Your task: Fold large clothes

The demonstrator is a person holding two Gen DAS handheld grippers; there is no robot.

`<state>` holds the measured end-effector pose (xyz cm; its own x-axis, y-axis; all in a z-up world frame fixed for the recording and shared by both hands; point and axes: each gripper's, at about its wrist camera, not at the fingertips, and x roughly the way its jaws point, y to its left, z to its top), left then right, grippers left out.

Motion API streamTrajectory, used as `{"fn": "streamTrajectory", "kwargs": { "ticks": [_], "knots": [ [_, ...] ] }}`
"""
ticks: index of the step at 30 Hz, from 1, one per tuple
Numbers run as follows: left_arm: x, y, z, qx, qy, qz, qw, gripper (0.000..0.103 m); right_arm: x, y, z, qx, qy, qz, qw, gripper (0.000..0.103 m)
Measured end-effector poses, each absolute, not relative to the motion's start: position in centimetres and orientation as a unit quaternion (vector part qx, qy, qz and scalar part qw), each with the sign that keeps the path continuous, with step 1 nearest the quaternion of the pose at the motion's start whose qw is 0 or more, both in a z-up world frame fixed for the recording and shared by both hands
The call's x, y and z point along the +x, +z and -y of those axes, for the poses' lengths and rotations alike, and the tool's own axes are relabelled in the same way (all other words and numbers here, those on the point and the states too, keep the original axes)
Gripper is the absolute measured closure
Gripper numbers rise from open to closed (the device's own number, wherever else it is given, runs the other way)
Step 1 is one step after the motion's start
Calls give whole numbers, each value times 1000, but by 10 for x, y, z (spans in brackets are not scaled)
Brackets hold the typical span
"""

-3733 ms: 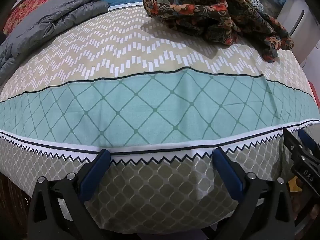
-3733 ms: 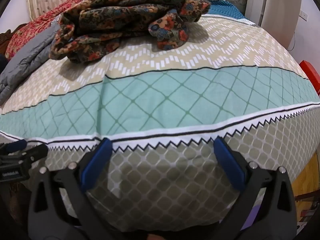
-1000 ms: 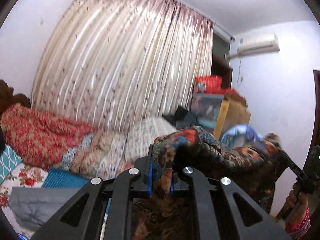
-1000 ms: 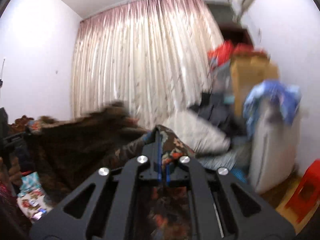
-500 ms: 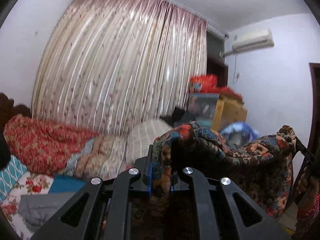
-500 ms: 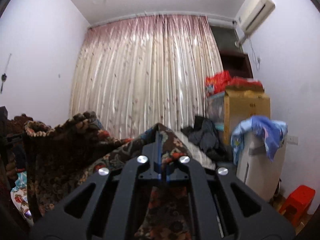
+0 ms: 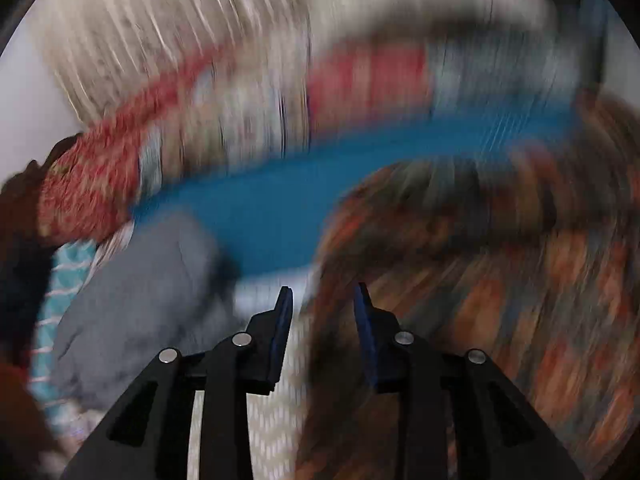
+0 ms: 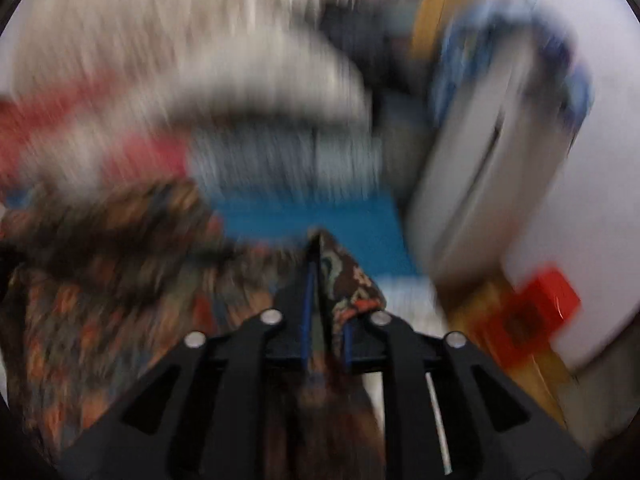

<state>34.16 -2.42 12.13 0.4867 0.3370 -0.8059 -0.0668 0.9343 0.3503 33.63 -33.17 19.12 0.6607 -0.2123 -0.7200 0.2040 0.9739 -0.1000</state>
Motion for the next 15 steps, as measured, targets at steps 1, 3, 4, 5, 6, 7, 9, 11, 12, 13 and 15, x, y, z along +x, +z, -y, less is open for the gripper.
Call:
{"fn": "streamTrajectory", "kwargs": {
  "ticks": [1,3,4,5,6,7,9,11,12,13,15],
  "knots": [
    [342,106,20,131,112,-500,849,103,328,173,334,33,-86,-397,913,91],
    [331,85,11,109,85,-503,853,103,314,155,330,46,-58,-399,914,86],
    [327,83,7,107,78,-503,854,103,309,146,325,37,-47,-401,914,80],
    [320,86,0,97,66,-497,860,103,301,141,316,30,-27,-401,915,78],
    [311,94,-4,89,56,-486,868,103,297,138,311,31,-6,-399,916,77],
    [302,101,-9,86,48,-473,875,103,290,137,303,34,20,-395,918,71],
    [276,120,-27,86,33,-440,893,103,278,135,286,39,48,-391,918,52],
    [252,127,-43,64,13,-435,898,103,267,132,268,53,84,-398,912,50],
    [237,127,-57,39,-4,-447,894,103,267,130,256,59,104,-406,906,50],
    [226,123,-64,20,-13,-458,888,103,261,130,240,67,130,-412,899,50],
    [198,112,-91,-32,-28,-485,873,103,247,129,210,69,173,-417,889,50]
  ]
}}
